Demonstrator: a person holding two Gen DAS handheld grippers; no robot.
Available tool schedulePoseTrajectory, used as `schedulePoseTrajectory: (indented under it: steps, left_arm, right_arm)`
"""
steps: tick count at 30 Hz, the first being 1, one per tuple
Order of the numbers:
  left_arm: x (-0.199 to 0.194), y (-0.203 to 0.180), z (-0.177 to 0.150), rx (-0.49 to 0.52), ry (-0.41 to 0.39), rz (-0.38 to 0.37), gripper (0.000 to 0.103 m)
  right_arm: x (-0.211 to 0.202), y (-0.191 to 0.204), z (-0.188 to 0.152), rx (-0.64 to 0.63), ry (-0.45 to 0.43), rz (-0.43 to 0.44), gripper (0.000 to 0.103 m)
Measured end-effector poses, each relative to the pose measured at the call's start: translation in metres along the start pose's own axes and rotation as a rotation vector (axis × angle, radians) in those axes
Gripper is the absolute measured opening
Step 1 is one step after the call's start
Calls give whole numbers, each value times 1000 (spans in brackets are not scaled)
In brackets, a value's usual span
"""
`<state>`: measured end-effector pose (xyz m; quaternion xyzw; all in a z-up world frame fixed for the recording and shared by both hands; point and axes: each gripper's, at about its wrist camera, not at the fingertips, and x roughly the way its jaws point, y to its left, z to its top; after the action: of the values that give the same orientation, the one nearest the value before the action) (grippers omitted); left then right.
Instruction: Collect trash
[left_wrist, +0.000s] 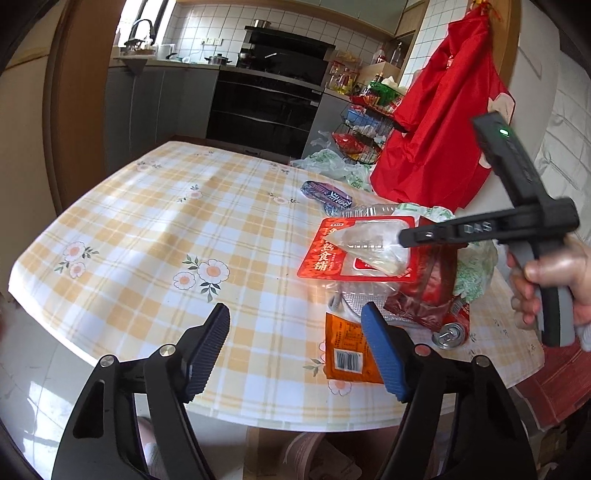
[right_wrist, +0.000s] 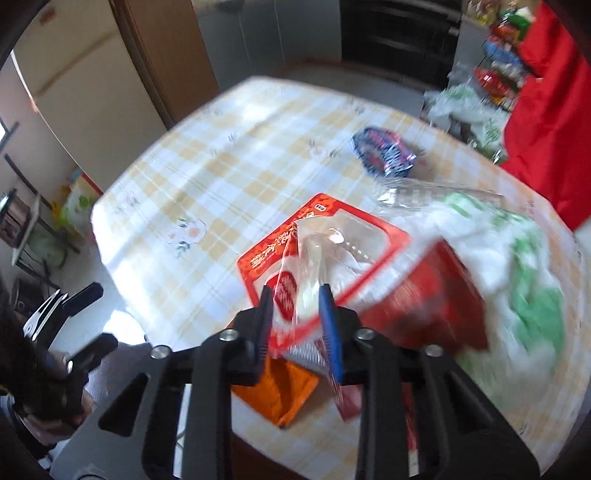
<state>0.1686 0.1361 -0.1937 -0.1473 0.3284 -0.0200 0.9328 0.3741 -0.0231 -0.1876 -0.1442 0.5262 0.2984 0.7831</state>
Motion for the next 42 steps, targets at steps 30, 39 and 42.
schedulePoseTrajectory:
  steps: [30,39,42]
  left_arm:
    - [25,-14,-10,-21,54,-103,67]
    - [16,-29,-12,23,62,-89,66]
    - [19,-30,-16,13,86,-91,65]
  right_arm:
    - [-14,-4,8,73,-51,91,5]
    - [-56,-21,-41,164,-144,185,5]
    - [-78,-25,-69,176,-202,206,5]
